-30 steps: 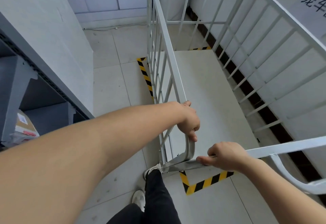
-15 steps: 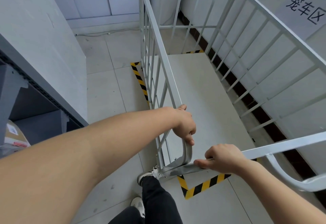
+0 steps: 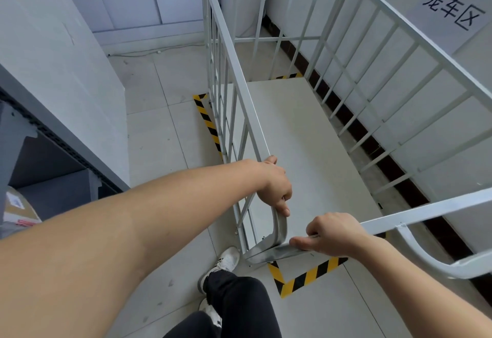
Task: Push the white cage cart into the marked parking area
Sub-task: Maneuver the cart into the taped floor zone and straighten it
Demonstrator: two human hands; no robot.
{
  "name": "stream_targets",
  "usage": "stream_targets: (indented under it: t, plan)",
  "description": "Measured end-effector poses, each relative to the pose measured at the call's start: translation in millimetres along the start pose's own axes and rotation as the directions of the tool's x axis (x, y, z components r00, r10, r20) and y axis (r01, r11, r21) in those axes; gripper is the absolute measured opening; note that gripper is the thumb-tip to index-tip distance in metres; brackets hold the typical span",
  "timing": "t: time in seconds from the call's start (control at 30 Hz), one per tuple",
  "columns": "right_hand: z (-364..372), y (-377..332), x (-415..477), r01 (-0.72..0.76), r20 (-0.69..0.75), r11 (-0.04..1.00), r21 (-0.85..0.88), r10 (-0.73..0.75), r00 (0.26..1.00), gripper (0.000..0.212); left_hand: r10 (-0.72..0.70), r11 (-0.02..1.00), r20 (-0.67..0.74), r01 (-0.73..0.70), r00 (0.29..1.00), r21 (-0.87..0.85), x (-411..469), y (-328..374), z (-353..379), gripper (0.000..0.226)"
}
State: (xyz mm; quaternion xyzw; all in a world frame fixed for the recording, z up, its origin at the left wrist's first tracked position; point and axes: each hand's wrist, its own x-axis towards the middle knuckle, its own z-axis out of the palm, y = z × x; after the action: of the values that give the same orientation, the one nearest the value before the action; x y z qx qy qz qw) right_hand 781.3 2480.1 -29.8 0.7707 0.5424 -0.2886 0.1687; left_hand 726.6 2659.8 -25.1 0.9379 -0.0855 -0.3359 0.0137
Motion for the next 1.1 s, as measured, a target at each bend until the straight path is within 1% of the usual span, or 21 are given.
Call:
stream_targets:
  t: [0.1, 0.23, 0.37, 0.6, 1.1]
  plan:
    - [-1, -1, 0, -0.002, 0.000, 1.000, -0.002, 0.002, 1.000, 0.071, -0.001, 1.000, -0.014, 0.002, 1.000, 0.005, -1, 0, -1, 0.043]
    - [-1, -1, 0, 0.011, -0.018, 1.000, -0.002, -0.011, 1.000, 0.077, -0.001, 1.000, -0.019, 0.001, 1.000, 0.010, -2, 0, -1, 0.042]
    - [0, 0, 0, -0.007, -0.029, 1.000, -0.025, 0.006, 1.000, 0.071, -0.003, 1.000, -0.015, 0.004, 1.000, 0.009, -2, 0, -1, 0.042]
    - [3, 0, -1, 0.018, -0.050, 1.000, -0.022, -0.019, 0.999, 0.081, -0.002, 1.000, -0.028, 0.003, 1.000, 0.014, -3, 2, 0, 0.042]
    - [6, 10, -3, 0.036, -0.041, 0.999, -0.010, -0.036, 0.999, 0.080, 0.012, 1.000, -0.020, -0.012, 1.000, -0.005, 2, 8, -5, 0.040]
